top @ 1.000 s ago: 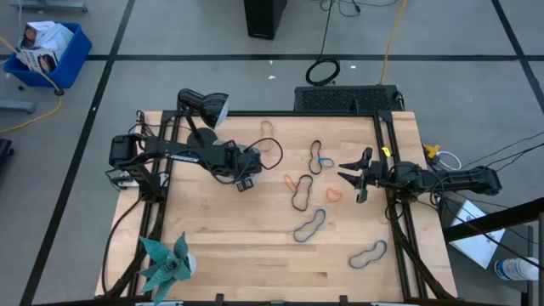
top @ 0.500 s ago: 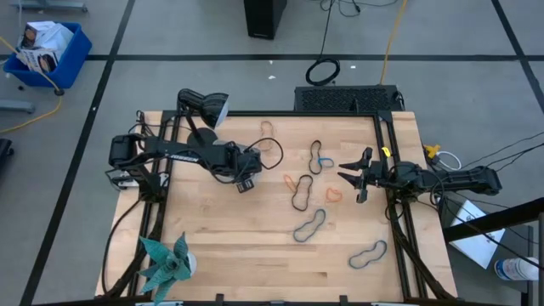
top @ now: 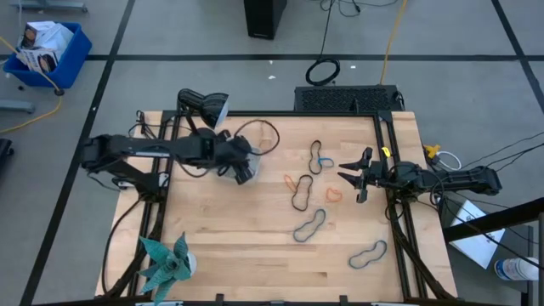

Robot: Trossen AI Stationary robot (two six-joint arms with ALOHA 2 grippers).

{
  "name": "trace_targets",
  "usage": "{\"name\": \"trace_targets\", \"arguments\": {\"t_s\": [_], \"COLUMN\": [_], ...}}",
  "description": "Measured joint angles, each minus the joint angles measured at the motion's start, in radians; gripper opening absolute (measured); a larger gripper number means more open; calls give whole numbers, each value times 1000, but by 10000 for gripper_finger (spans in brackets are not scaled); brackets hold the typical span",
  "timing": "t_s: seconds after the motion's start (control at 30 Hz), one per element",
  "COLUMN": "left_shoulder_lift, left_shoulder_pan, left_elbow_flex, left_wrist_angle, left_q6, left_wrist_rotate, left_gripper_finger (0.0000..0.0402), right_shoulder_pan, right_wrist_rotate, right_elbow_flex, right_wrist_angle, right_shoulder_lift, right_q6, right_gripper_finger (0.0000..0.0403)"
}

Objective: Pick and place rubber bands into bin
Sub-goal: Put the white rubber band into the gray bin

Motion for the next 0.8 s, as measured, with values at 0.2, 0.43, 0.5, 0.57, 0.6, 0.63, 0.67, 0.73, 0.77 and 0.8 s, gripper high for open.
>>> {"name": "trace_targets", "arguments": {"t_s": [0.2,0.43,0.5,0.57,0.6,0.63,0.67,0.73,0.77,0.8], "left_shoulder_lift": [-63,-41,-35,-27,-25,-24,-21,12,25,40], "left_shoulder_pan": [-8,8,18,31,37,44,50,57,62,70], "left_elbow_flex": [1,1,1,22,41,64,87,155,187,221], "left_wrist_angle": [176,308,291,275,271,237,199,170,141,87], "left_q6": [1,75,76,78,79,82,86,111,123,129], "left_wrist_rotate": [17,210,212,211,211,211,211,200,196,189], "left_gripper_finger": [177,177,177,177,177,177,177,177,177,177], "right_shoulder_pan": [0,0,0,0,0,0,0,0,0,0], "right_wrist_rotate": [-2,0,0,0,0,1,1,1,1,1], "right_elbow_flex": [0,0,0,0,0,0,0,0,0,0], "right_wrist_angle": [0,1,2,5,6,8,8,8,8,8], "right_shoulder_lift": [0,5,5,5,6,6,5,6,6,6], "right_q6": [-1,-3,-3,-3,-3,-3,-3,-3,-3,-3], "right_gripper_finger": [116,116,116,116,116,116,116,116,116,116]}}
